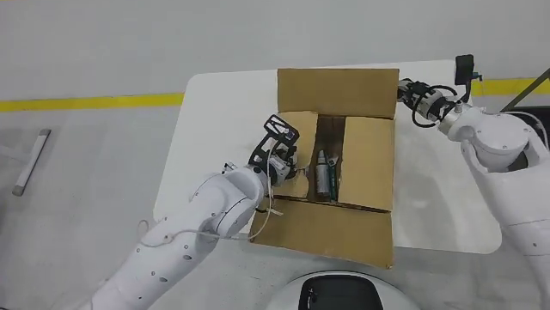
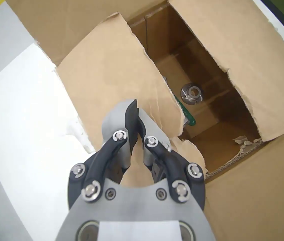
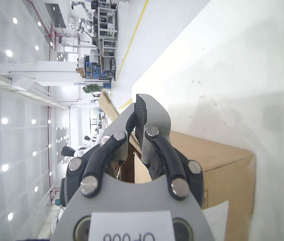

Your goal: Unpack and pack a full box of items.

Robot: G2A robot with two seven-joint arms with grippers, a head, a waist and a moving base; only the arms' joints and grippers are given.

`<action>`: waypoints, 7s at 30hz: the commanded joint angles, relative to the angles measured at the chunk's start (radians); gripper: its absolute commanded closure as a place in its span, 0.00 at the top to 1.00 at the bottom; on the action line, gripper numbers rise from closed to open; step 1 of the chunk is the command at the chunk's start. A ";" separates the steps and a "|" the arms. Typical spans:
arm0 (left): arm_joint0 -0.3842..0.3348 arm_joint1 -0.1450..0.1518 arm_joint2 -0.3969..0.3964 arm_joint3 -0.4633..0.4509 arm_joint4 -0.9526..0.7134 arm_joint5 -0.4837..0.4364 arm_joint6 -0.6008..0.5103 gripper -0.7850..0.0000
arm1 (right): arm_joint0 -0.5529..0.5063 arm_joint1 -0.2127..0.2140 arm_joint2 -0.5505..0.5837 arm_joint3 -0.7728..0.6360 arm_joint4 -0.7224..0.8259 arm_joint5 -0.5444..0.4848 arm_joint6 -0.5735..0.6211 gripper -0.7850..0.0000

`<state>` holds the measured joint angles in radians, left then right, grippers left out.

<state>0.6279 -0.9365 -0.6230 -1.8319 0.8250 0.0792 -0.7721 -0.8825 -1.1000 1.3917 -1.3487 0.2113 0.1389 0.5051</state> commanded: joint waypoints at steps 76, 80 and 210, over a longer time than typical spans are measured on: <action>0.504 0.071 -0.681 -0.270 0.177 -0.142 -0.010 1.00 | -0.358 0.075 0.081 -0.554 -0.721 -0.358 0.282 0.00; 0.597 0.085 -0.762 -0.273 0.212 -0.245 0.013 1.00 | -0.353 0.074 0.066 -0.557 -0.733 -0.345 0.272 0.00; 0.343 -0.069 -0.441 0.002 0.397 -0.246 0.062 1.00 | -0.314 0.007 -0.215 -0.549 -1.266 -0.158 0.062 0.00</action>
<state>0.9724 -1.0052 -1.0616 -1.8272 1.2202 -0.1640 -0.7093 -1.1964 -1.0920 1.1804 -1.9026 -1.0512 -0.0226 0.5708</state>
